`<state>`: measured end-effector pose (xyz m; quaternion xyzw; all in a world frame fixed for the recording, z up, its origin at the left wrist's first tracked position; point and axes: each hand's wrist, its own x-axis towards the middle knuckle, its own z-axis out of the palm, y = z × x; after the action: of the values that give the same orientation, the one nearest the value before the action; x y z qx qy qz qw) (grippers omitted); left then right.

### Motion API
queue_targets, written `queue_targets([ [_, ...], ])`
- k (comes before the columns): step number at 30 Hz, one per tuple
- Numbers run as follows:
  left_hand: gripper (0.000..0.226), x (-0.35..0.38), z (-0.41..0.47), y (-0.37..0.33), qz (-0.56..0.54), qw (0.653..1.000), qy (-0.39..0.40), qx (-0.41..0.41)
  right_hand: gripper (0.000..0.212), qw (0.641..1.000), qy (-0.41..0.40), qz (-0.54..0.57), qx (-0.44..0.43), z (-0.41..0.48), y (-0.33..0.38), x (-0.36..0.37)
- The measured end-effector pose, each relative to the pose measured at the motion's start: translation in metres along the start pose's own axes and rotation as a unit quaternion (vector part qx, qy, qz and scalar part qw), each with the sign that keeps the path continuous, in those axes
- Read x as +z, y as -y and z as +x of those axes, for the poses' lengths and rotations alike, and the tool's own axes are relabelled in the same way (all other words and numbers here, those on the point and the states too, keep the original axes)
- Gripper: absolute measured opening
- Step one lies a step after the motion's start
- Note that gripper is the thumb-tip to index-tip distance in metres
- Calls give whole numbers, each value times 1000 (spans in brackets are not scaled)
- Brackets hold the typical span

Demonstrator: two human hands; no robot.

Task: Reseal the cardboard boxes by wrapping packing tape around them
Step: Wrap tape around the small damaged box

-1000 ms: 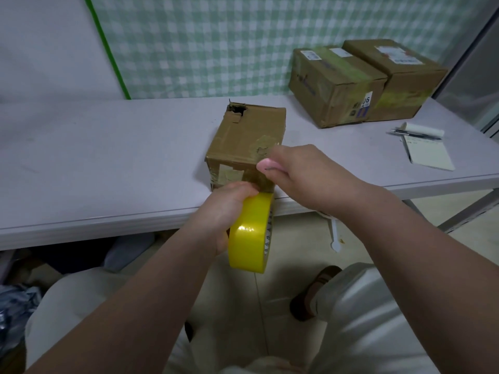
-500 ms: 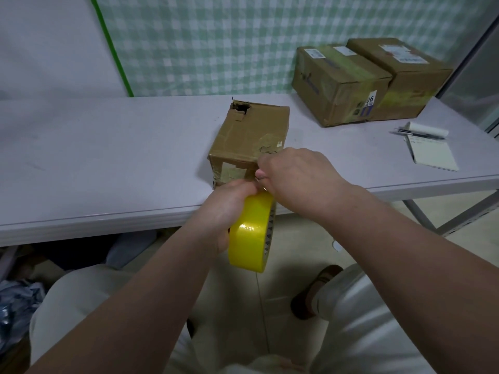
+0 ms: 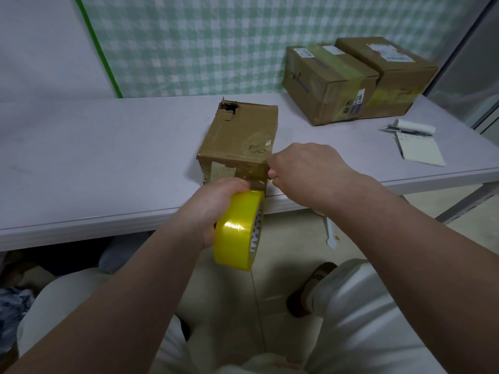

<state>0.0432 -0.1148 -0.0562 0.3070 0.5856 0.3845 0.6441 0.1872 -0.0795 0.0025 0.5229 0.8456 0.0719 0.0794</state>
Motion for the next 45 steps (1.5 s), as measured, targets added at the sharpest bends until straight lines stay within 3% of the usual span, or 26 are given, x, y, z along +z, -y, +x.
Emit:
queue_targets([
  [2,28,-1,1,0,12,1000,0,-7,20,1000,-2,8,8,-1,-1,1],
  [12,27,-6,-1,-10,143,989,19,-16,17,993,-55,80,73,3,-2,19],
  [16,24,-5,-4,-4,145,989,36,2,15,973,-51,192,115,7,-7,38],
  [18,22,-6,-5,0,131,990,39,17,10,920,-18,363,146,7,-10,48],
  [19,21,-6,-6,2,127,991,37,24,12,862,3,479,170,4,-11,51],
  [21,16,-7,-7,6,134,990,32,39,14,712,59,673,188,-3,-11,53],
  [22,14,-7,-7,7,146,988,27,47,11,668,78,718,178,-7,-11,55],
  [23,12,-6,-9,8,156,986,24,55,7,655,89,733,163,-11,-10,59],
  [26,12,-4,-11,11,157,985,17,65,17,666,76,730,137,-17,0,67],
  [29,14,-2,-14,15,154,984,31,81,10,655,44,737,159,-18,8,69],
  [34,44,3,-20,20,196,968,3,154,11,632,60,747,199,-18,6,69],
  [39,26,8,-27,20,225,959,23,171,10,602,52,766,219,-21,3,70],
  [45,22,12,-27,16,211,965,31,152,17,626,12,760,172,-28,0,70],
])
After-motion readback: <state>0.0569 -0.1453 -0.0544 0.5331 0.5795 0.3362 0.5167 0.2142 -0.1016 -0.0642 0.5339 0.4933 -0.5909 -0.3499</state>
